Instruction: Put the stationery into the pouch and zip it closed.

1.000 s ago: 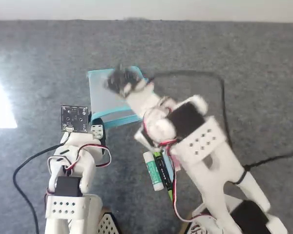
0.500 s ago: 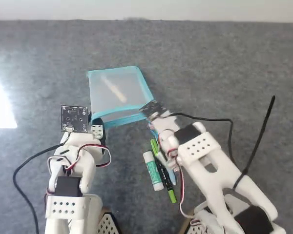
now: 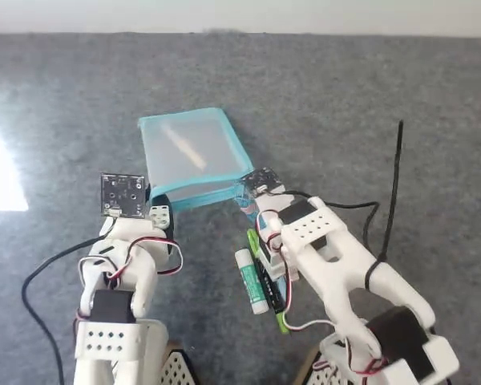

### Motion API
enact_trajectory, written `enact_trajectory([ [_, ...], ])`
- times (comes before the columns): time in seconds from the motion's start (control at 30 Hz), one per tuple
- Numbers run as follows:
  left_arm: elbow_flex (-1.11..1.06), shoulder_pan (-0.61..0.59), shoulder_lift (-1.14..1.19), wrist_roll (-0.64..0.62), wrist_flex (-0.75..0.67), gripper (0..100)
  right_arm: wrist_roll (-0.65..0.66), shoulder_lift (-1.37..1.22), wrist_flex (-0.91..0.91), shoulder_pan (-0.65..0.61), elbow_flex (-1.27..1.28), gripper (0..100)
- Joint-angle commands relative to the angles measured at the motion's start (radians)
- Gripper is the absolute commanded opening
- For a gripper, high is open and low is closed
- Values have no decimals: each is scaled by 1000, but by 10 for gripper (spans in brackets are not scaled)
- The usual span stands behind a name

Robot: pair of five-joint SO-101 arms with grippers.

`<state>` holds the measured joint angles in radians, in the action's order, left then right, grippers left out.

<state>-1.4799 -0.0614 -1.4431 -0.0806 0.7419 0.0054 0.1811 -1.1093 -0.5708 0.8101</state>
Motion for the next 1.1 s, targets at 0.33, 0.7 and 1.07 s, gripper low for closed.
enact_trajectory([
  [0.33,7,6,11,20,-28,11,160,-62,8,77,-3,20],
  [0.7,5,8,11,20,-29,11,304,320,-337,217,-221,7],
  [1.07,5,9,11,20,-31,11,210,466,-642,-220,-600,7],
])
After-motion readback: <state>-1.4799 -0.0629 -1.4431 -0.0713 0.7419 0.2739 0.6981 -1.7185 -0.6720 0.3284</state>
